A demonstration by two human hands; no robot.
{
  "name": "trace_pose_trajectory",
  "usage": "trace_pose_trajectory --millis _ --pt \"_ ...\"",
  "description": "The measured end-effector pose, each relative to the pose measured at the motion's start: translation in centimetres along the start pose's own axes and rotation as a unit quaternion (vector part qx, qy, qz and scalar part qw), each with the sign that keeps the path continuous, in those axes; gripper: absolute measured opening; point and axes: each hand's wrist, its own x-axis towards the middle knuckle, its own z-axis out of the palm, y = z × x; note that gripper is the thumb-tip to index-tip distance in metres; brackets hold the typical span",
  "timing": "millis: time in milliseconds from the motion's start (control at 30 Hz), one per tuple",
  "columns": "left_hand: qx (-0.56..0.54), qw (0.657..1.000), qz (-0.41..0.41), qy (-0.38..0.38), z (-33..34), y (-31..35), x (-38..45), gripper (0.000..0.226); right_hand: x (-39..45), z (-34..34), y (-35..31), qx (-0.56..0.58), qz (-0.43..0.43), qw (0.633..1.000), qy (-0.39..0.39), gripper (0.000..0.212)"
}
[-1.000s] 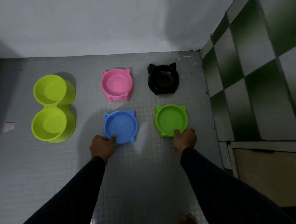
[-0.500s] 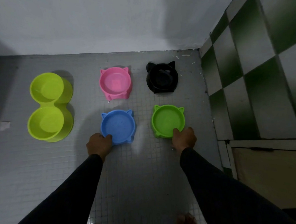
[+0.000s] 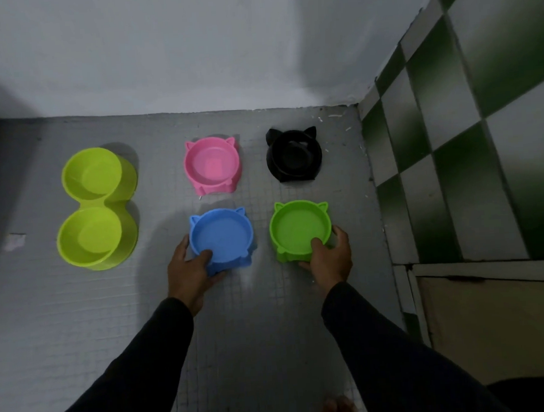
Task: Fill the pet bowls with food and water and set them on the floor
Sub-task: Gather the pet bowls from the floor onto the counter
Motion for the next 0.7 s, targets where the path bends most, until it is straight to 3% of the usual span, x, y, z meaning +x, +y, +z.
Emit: trace_pose_trajectory --millis 367,700 --pt "-0.083 0.996 0.037 -0.019 2.3 7.3 -8.3 0.056 -6.4 -2.8 -7.3 0.062 0.004 0.998 -0.026 0.056" --pt "-0.097 0.990 0.089 -0.048 3.3 20.7 -22.9 0.059 -17.9 -9.9 -21.7 0.113 -0.041 0.991 -0.067 0.058"
